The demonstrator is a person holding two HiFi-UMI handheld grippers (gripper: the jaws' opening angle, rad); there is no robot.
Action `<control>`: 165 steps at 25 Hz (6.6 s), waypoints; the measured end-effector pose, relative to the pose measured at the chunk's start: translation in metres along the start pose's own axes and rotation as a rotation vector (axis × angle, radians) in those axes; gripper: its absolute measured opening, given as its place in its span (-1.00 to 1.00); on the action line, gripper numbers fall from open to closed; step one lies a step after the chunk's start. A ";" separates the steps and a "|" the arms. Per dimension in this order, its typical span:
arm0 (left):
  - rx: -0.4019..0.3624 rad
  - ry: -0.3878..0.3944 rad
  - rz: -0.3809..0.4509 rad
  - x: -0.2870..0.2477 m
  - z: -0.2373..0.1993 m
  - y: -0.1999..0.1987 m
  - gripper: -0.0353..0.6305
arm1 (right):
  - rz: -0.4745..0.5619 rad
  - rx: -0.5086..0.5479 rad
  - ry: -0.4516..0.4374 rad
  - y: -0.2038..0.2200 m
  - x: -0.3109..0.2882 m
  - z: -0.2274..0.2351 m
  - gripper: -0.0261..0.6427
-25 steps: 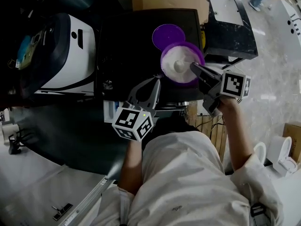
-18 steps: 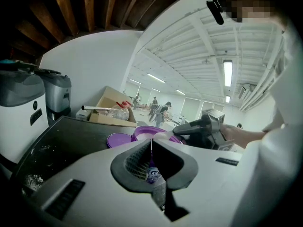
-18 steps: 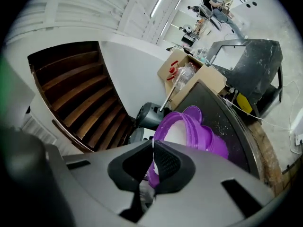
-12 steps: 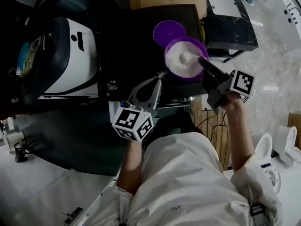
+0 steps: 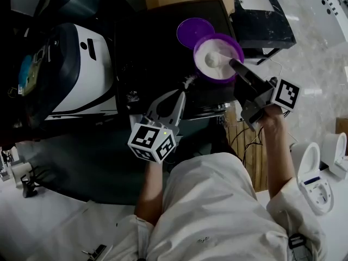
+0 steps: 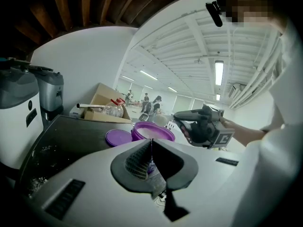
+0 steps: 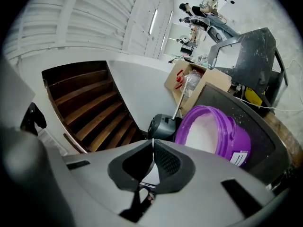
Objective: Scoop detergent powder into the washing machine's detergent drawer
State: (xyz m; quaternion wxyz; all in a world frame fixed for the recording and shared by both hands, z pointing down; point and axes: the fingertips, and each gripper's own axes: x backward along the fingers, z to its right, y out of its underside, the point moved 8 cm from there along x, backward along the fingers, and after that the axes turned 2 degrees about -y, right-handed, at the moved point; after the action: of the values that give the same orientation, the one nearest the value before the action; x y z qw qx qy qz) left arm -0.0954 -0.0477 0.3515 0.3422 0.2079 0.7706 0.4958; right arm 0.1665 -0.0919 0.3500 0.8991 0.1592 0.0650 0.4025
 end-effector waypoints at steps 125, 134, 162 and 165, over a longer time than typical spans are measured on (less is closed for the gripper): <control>0.269 -0.128 -0.060 0.196 -0.132 0.216 -0.83 | -0.651 1.148 0.244 0.369 -0.118 0.057 -0.89; 0.267 -0.133 -0.066 0.198 -0.134 0.217 -0.83 | -0.673 1.255 0.245 0.369 -0.127 0.059 -0.89; 0.272 -0.135 -0.062 0.199 -0.135 0.216 -0.83 | -0.729 1.639 0.233 0.381 -0.133 0.056 -0.89; 0.271 -0.135 -0.062 0.199 -0.134 0.216 -0.83 | -0.726 1.643 0.232 0.383 -0.132 0.055 -0.89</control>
State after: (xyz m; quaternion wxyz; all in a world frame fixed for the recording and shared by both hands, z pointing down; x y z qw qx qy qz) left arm -0.3332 0.0915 0.5199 0.3772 0.2611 0.8119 0.3611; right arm -0.1768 0.0366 0.5295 0.5618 0.6790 0.4680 -0.0653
